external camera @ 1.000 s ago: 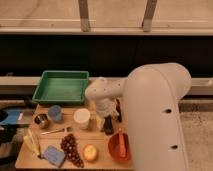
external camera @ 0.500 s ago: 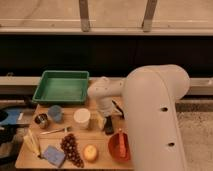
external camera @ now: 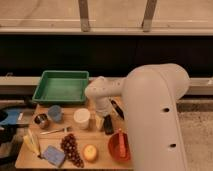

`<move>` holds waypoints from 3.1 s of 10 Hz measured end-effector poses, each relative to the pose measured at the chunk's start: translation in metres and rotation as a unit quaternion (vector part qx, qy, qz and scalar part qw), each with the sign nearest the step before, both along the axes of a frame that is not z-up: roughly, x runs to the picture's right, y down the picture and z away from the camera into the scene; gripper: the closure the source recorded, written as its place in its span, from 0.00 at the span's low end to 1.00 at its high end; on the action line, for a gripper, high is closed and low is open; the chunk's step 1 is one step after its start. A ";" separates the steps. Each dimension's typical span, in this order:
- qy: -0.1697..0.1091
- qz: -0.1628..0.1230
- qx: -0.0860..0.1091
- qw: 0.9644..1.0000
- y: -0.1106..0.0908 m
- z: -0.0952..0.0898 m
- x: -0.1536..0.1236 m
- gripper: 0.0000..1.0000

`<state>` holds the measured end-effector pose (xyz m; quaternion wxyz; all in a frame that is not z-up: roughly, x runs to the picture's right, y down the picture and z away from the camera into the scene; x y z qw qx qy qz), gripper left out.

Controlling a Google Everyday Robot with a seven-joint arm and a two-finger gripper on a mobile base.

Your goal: Place eraser in paper cup

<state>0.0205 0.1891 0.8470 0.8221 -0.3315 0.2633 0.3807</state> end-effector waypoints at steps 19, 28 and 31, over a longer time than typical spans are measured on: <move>0.010 0.023 -0.030 0.999 0.011 0.017 0.019 0.72; -0.008 0.042 -0.003 0.999 -0.009 0.001 0.022 1.00; -0.050 0.084 0.078 0.992 -0.052 -0.036 0.034 1.00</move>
